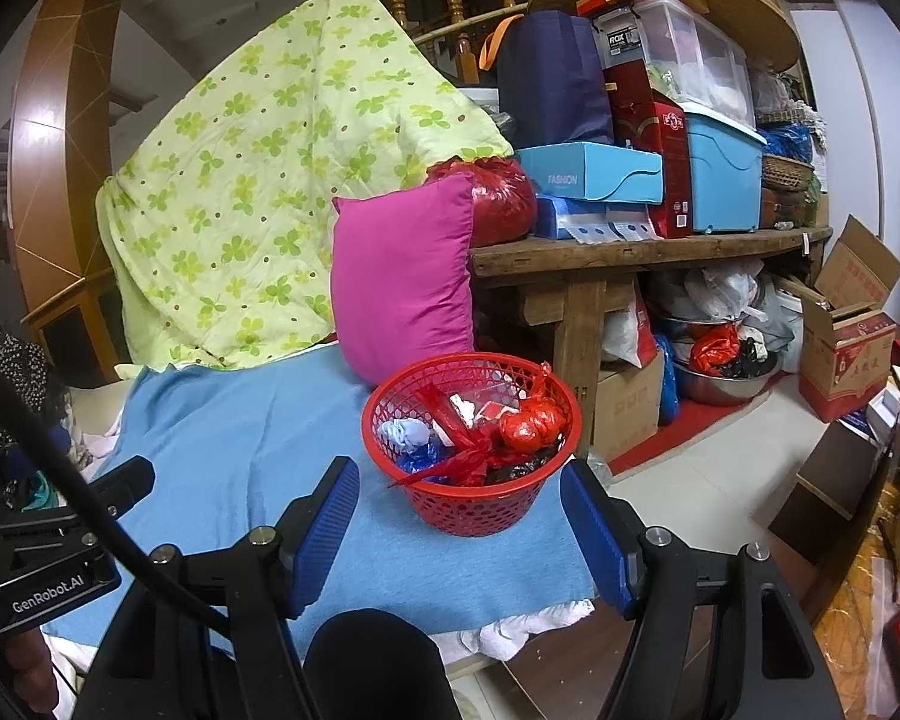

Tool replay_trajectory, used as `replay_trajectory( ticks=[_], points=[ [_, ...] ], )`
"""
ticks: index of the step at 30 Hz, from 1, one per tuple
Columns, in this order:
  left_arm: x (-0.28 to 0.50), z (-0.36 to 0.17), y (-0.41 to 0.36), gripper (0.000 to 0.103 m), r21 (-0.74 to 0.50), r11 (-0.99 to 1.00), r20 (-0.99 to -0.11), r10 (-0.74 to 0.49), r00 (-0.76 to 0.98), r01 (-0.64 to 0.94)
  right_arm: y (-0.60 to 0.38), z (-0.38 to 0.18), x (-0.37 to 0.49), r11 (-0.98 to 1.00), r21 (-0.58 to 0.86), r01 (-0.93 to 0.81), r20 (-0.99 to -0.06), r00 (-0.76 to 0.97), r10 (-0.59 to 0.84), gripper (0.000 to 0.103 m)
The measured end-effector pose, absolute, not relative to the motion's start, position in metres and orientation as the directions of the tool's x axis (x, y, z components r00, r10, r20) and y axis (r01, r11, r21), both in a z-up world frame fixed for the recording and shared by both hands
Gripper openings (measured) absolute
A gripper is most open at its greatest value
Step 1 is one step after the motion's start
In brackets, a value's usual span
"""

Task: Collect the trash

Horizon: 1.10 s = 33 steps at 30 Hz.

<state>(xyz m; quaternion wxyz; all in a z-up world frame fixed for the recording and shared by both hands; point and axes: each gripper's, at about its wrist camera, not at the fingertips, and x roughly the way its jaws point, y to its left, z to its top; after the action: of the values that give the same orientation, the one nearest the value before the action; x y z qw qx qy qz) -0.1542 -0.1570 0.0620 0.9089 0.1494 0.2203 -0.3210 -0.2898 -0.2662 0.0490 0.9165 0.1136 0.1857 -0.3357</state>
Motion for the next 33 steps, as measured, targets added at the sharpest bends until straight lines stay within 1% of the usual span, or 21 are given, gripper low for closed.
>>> replay_trajectory(
  ticks=[33],
  points=[
    [-0.1505,0.0571,-0.1535,0.09,0.124,0.749,-0.511,-0.515,0.688,0.651,-0.2699,0.0418,-0.2883,0.745,0.081,0.662,-0.425,0.699,-0.575,0.073]
  ],
)
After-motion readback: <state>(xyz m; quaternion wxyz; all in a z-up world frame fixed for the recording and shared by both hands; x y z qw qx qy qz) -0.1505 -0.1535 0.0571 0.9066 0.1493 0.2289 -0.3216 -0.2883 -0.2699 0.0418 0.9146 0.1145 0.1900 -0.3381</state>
